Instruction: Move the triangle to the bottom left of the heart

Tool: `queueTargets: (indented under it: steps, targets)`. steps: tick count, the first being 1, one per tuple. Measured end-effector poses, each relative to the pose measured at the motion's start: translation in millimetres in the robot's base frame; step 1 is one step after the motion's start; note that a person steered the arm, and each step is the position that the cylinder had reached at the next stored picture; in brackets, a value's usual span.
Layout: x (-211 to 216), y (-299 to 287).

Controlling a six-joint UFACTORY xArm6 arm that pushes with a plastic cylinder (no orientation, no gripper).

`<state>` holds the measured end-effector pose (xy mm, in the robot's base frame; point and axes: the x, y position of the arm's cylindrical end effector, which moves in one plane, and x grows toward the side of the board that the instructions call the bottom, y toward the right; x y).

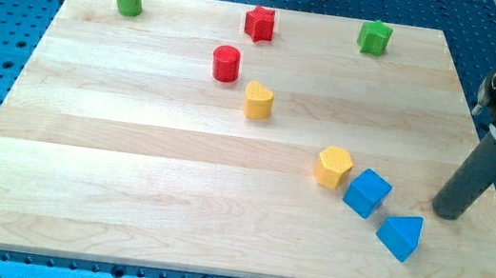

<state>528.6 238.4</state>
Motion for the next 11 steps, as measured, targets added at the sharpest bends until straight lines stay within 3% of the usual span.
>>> queueTargets:
  steps: [2, 5, 7, 8, 10, 11]
  targets:
    - [52, -33]
    - [39, -231]
    - [28, -288]
    - [27, -262]
    - [-45, -312]
    - [-45, -285]
